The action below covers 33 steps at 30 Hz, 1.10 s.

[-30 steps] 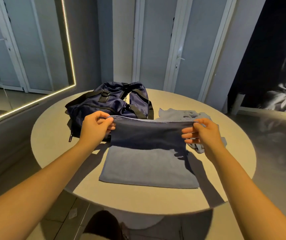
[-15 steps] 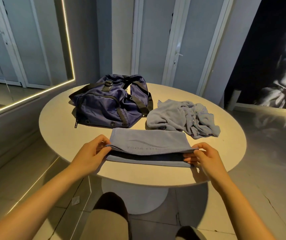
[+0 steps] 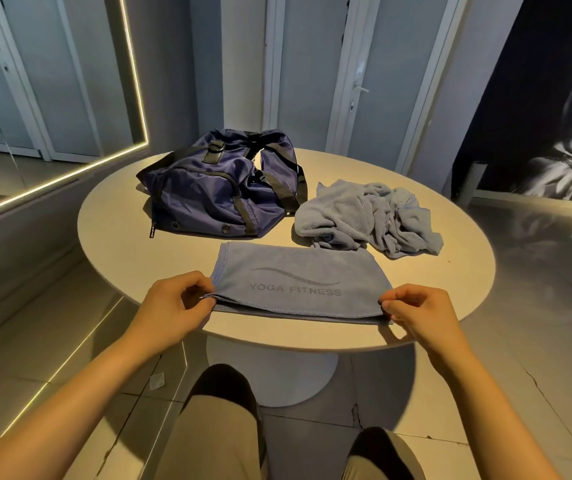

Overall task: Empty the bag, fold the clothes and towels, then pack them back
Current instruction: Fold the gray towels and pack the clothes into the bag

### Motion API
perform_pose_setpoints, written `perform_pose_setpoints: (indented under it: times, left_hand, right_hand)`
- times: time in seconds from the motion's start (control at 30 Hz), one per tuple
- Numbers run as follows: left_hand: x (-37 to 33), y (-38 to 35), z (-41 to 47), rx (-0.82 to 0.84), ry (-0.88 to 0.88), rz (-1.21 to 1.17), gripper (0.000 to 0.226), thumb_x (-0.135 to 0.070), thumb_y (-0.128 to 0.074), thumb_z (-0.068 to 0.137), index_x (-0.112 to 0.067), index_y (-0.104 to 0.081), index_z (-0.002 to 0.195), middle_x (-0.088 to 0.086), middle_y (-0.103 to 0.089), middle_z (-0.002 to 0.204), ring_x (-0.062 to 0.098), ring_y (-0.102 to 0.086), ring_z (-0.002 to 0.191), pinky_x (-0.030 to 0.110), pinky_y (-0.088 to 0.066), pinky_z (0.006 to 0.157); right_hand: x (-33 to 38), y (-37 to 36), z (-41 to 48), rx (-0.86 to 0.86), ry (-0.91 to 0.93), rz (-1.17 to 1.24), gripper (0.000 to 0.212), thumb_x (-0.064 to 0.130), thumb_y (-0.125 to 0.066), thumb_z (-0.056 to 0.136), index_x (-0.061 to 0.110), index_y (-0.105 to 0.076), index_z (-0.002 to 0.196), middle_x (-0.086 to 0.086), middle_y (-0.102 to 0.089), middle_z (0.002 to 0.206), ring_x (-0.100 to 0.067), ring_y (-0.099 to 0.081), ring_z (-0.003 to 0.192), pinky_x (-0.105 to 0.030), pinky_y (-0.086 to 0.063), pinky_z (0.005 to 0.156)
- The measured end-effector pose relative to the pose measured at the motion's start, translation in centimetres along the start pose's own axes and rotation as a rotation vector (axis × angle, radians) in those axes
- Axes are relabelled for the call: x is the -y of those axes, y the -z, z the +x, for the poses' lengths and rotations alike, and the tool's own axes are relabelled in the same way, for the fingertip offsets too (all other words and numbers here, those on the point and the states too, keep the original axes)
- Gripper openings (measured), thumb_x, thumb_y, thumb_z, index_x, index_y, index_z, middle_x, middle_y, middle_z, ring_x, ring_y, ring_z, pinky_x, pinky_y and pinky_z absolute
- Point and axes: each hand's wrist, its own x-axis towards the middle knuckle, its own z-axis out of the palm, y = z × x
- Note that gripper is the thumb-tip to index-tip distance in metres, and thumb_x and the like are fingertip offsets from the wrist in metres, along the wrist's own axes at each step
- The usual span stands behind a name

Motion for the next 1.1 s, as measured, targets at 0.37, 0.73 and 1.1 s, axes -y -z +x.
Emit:
perform_pose_setpoints:
  times: [0.37,0.73,1.1]
  left_hand:
    - [-1.4,0.1,2.2,-0.128,0.023,0.189,0.015,-0.004,-0.068,0.089,-0.016,-0.069,0.079,-0.002,-0.071,0.112,0.017,-0.064,0.098,0.036,-0.057,0.086]
    - [-3.1,-7.3,9.9,0.43,-0.039,0.685,0.116,-0.095,-0.001,0.075,-0.018,-0.024,0.158,0.008,-0.016,0.168,0.029,-0.019,0.153,0.045,-0.021,0.124]
    - [-2.0,-7.6,7.7,0.397,0.104,0.657,0.118,-0.099,0.004,0.066,-0.032,0.002,0.163,0.003,0.01,0.171,0.023,0.012,0.157,0.048,0.005,0.127]
  right_hand:
    - [1.3,0.3,-0.1,0.086,-0.02,-0.202,0.022,0.019,-0.069,0.094,0.013,-0.079,0.075,-0.002,-0.074,0.07,-0.019,-0.071,0.069,-0.033,-0.06,0.069]
    - [5.3,-3.7,3.8,0.058,0.348,-0.657,0.023,0.023,-0.05,0.102,0.008,-0.068,0.103,-0.011,-0.07,0.104,-0.032,-0.063,0.091,-0.042,-0.053,0.079]
    - [-0.4,-7.6,6.8,0.32,0.28,-0.971,0.085,0.071,-0.008,0.093,0.022,-0.018,0.162,0.002,-0.013,0.17,-0.018,-0.008,0.157,-0.044,-0.009,0.126]
